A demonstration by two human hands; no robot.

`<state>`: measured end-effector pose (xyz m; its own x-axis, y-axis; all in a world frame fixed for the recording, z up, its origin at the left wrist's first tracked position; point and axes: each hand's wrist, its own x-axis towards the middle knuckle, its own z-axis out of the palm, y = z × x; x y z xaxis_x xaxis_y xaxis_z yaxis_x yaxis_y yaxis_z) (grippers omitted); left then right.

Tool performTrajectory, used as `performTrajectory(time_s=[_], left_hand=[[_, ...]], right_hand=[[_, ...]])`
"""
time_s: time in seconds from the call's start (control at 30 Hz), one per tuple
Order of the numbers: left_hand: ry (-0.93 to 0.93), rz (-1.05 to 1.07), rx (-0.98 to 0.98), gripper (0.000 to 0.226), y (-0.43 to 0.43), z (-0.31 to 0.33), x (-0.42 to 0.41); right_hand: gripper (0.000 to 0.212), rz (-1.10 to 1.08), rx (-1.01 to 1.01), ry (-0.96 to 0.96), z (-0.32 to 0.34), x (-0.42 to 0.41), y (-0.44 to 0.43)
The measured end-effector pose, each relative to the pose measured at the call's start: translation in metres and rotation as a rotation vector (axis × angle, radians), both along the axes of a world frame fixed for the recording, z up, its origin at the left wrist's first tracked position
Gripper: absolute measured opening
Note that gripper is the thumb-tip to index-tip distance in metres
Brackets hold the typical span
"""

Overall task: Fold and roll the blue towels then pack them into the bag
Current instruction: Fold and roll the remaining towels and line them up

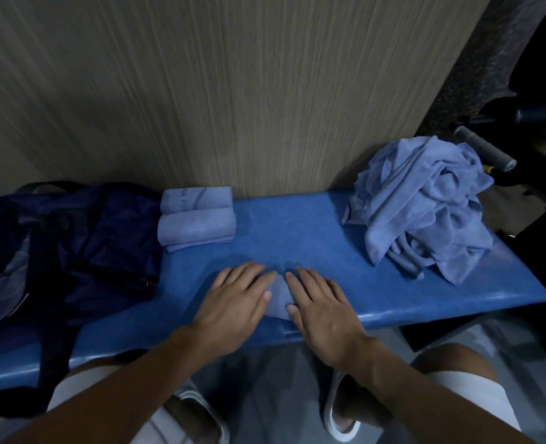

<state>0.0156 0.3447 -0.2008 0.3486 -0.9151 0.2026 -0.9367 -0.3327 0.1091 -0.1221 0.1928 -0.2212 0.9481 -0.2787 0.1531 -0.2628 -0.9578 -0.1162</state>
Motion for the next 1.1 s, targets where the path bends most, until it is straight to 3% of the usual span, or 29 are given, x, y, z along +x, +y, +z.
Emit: performTrajectory(time_s=[0.1, 0.27, 0.3, 0.37, 0.47, 0.6, 0.73, 0.97, 1.1], left_hand=[[-0.025, 0.012, 0.078, 0.055, -0.003, -0.012, 0.000], [-0.060, -0.004, 0.116, 0.057, 0.005, -0.012, -0.001], [-0.014, -0.001, 0.100, 0.059, 0.006, -0.012, 0.001], [0.257, 0.091, 0.015, 0.067, 0.004, -0.010, 0.005], [0.703, 0.350, -0.208, 0.071, 0.001, -0.007, 0.011], [0.771, 0.407, -0.097, 0.081, 0.006, -0.001, 0.027], [0.926, 0.391, -0.100, 0.066, 0.014, 0.006, 0.033], [1.265, 0.581, -0.529, 0.047, 0.024, 0.024, 0.043], [1.228, 0.683, -0.601, 0.042, 0.038, 0.021, 0.064]], right_hand=[[0.057, -0.094, 0.112, -0.044, 0.002, -0.001, 0.005], [0.084, -0.358, 0.218, 0.028, 0.008, -0.001, 0.006], [0.089, -0.368, 0.246, 0.045, 0.009, 0.000, 0.005], [0.094, -0.393, 0.349, 0.063, 0.012, 0.002, 0.002], [0.073, -0.415, 0.503, 0.044, 0.014, 0.005, -0.002], [0.056, -0.355, 0.792, -0.126, 0.021, 0.008, -0.001], [0.048, -0.376, 0.891, -0.252, 0.023, 0.018, 0.000], [0.038, -0.398, 1.037, -0.387, 0.027, 0.066, 0.016], [0.042, -0.431, 1.094, -0.380, 0.029, 0.104, 0.032]])
